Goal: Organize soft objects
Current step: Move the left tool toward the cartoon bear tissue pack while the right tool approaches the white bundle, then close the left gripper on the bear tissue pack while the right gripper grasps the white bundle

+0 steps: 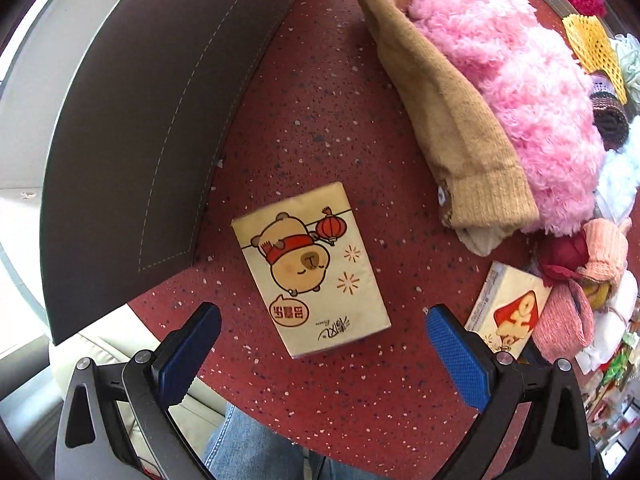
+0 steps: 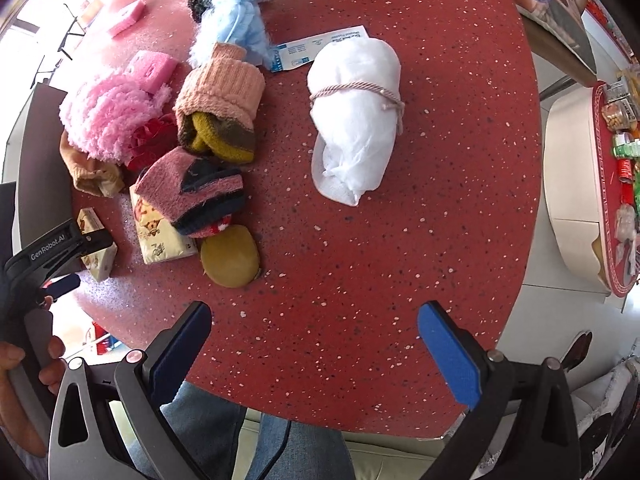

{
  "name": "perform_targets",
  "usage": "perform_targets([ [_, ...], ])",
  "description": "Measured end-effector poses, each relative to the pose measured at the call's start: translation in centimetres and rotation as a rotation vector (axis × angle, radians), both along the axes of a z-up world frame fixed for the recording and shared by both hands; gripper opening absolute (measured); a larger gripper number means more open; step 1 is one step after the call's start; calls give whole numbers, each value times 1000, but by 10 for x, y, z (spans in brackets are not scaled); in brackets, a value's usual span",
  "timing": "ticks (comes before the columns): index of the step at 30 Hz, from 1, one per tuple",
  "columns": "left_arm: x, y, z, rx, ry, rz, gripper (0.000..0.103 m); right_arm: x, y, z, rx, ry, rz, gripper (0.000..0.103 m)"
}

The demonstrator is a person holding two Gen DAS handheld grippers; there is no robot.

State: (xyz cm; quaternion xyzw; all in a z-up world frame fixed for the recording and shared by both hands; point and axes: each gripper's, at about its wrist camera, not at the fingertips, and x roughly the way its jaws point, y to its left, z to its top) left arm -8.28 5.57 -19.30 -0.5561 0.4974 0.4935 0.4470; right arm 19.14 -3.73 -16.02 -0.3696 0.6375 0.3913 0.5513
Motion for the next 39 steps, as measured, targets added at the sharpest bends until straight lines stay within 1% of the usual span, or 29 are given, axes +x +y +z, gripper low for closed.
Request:
perform_targets([
  [2,-3,5,-5,-3,2,2,103,5,2,0,1,-7,-5,103],
  [7,-6,13,-29,0,7,14,103,28,16,-2,14,-26,-34,103],
  [8,-9,14,-28,0,9,12,103,33,20,-2,19,-33,-39,103],
  [11,-6,20,-37,13,23,-11,103,51,35,-6,31,-63,-47,103],
  [15,-5,30,-43,30,-7,-3,103,65,54,-11,42,-88,-67,103],
  [17,-2,35,-46,35,-8,-14,103,71,63,-20,36,-89,-69,103],
  [21,-6,44,-51,42,-11,-10,103,81,75,-42,0,-58,-105,103],
  [23,-8,38,-52,37,-11,-8,103,81,79,-48,-4,-50,-108,103],
  [25,-7,38,-54,22,-11,-5,103,79,82,-55,-5,-42,-82,99],
  [26,-1,32,-47,11,-10,-6,103,76,83,-56,-7,-44,-69,98],
  [27,-1,35,-48,-1,-10,-7,103,75,86,-58,-12,-44,-54,95],
  [28,1,38,-51,-15,-10,-2,103,74,88,-59,-13,-42,-48,92],
  [29,-1,32,-47,-21,-10,2,103,73,87,-61,-15,-44,-47,91],
  [31,1,35,-50,-20,-1,-4,103,72,91,-62,-28,-55,-46,88],
  [32,2,39,-50,-20,8,-14,98,68,92,-61,-39,-72,-39,80],
  [33,5,39,-50,-13,20,-36,93,66,93,-61,-48,-88,-28,68],
  [34,8,40,-48,-5,22,-54,76,64,94,-57,-35,-92,-18,59],
  [35,14,40,-44,5,13,-70,57,63,94,-54,-25,-86,-2,45],
  [36,19,40,-40,20,-6,-94,56,53,99,-56,-23,-71,1,45],
  [37,22,40,-37,28,-5,-117,56,51,99,-51,-16,-55,-1,45],
  [38,25,40,-36,28,3,-142,56,53,100,-48,-9,-47,-6,45],
  [39,28,39,-36,31,19,-172,56,52,96,-39,7,-46,-13,45],
])
